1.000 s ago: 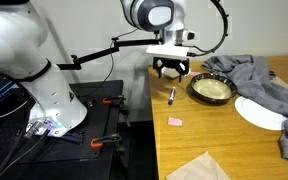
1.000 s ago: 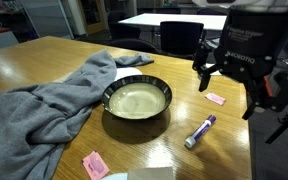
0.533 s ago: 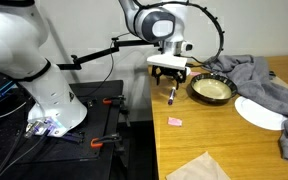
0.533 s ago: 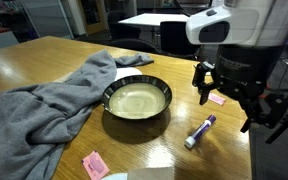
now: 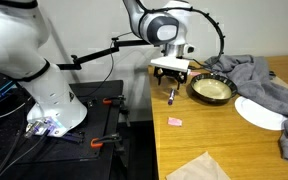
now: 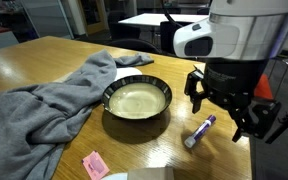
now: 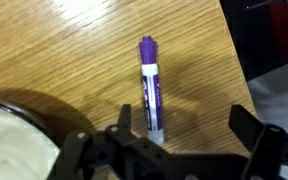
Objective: Put the purple marker in the bowl
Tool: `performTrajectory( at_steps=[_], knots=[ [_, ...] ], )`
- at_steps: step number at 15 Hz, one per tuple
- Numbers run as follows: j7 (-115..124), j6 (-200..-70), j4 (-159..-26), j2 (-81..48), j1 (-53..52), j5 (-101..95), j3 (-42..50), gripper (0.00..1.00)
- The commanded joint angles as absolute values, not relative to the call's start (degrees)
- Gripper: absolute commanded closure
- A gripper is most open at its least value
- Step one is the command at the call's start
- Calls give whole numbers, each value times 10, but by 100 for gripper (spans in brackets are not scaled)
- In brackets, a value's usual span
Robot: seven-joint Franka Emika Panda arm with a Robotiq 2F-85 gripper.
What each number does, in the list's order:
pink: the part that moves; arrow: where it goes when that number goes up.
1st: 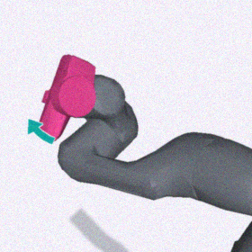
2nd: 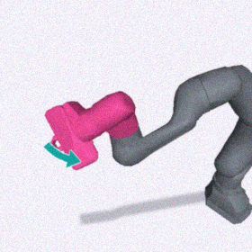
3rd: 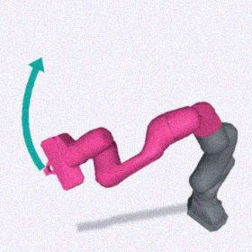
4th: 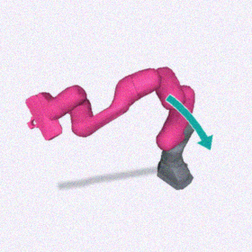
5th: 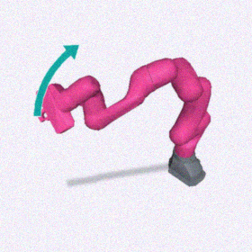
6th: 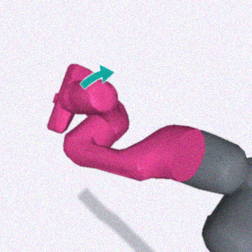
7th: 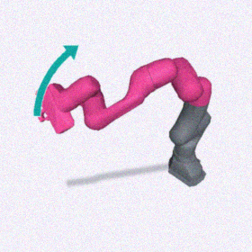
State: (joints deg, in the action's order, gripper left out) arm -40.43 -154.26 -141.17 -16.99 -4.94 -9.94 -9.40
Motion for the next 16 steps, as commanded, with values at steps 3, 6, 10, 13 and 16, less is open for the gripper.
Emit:
performTrajectory(
  at_steps=[3,6,10,13,16],
  knots=[
    [-427,-1550,-1386,-203,-23,-91,-117,0],
    [-434,-1548,-1377,-217,-17,-89,-123,0],
    [-434,-1547,-1370,-232,-11,-91,-127,27],
    [-433,-1544,-1365,-239,-8,-92,-128,36],
    [-430,-1544,-1361,-245,-7,-94,-127,36]
  ],
)
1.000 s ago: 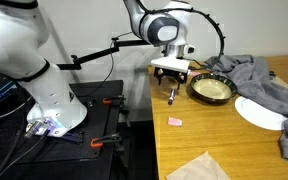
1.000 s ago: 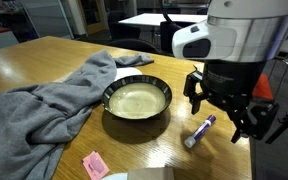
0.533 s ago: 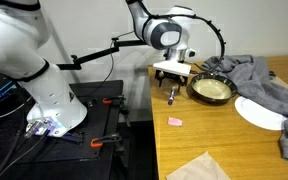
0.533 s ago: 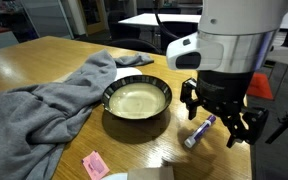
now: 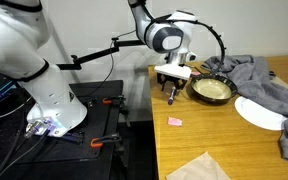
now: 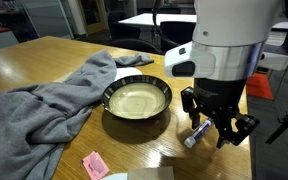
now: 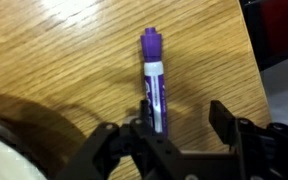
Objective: Put the purple marker in the bowl
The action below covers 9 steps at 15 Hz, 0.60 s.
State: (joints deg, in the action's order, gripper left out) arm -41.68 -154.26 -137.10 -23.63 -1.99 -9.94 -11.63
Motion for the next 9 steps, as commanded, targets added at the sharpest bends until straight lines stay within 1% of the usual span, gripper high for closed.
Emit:
performTrajectory(
  at_steps=[1,2,3,4,7,8,9],
  knots=[
    [-428,-1542,-1360,-246,-7,-94,-127,39],
    [-427,-1543,-1360,-248,-8,-95,-126,43],
    [-426,-1543,-1359,-249,-7,-95,-126,63],
    [-425,-1543,-1358,-249,-7,-94,-127,65],
    [-423,-1548,-1368,-233,-4,-88,-132,89],
    [-421,-1551,-1373,-225,-4,-86,-133,96],
    [-420,-1554,-1378,-216,-3,-86,-135,100]
  ],
)
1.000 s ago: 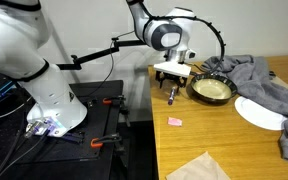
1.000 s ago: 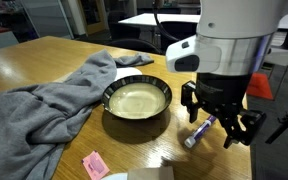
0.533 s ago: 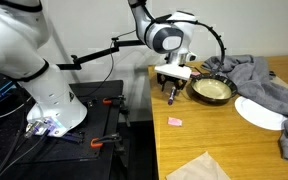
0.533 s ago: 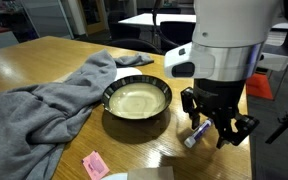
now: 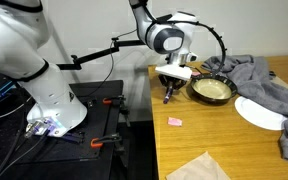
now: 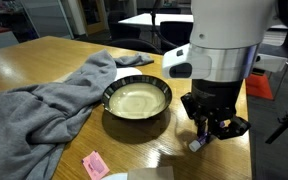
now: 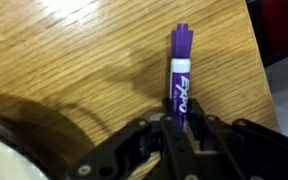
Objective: Put the purple marker in the bowl
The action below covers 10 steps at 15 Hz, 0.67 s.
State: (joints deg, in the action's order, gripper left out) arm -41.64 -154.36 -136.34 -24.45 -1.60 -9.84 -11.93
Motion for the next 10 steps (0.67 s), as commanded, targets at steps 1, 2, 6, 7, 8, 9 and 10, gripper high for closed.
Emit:
performTrajectory(
  at_steps=[1,2,6,7,8,9,10],
  knots=[
    [-418,-1558,-1385,-204,-2,-84,-138,96],
    [-415,-1558,-1393,-188,-1,-80,-141,95],
    [-396,-1548,-1419,-120,-6,-60,-140,95],
    [-387,-1545,-1423,-102,-11,-57,-135,95],
    [-375,-1544,-1428,-83,-14,-56,-129,95],
    [-362,-1544,-1432,-67,-17,-58,-124,95],
    [-340,-1543,-1433,-53,-21,-63,-116,95]
  ],
)
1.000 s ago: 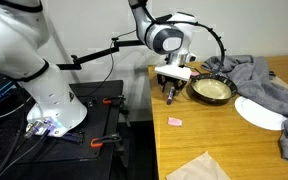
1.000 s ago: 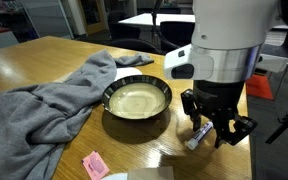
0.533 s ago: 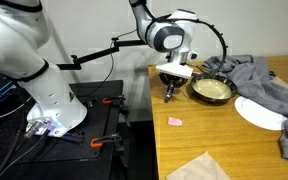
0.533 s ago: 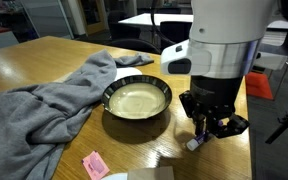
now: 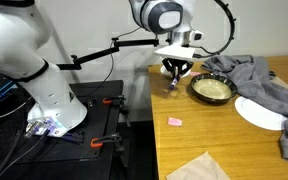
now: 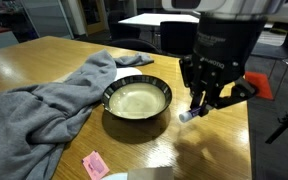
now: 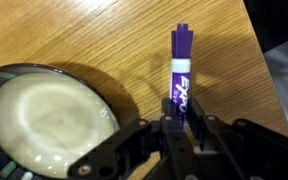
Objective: Put the purple marker in the bowl
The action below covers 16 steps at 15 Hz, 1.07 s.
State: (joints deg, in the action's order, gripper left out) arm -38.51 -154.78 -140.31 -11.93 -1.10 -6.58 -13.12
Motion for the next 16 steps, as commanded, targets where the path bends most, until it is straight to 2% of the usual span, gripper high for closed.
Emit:
performTrajectory(
  at_steps=[1,9,16],
  knots=[
    [-321,-1543,-1433,-40,-22,-64,-110,95],
    [-157,-1530,-1405,14,-23,-80,-65,95],
    [-54,-1534,-1341,-24,-22,-108,-47,95]
  ],
)
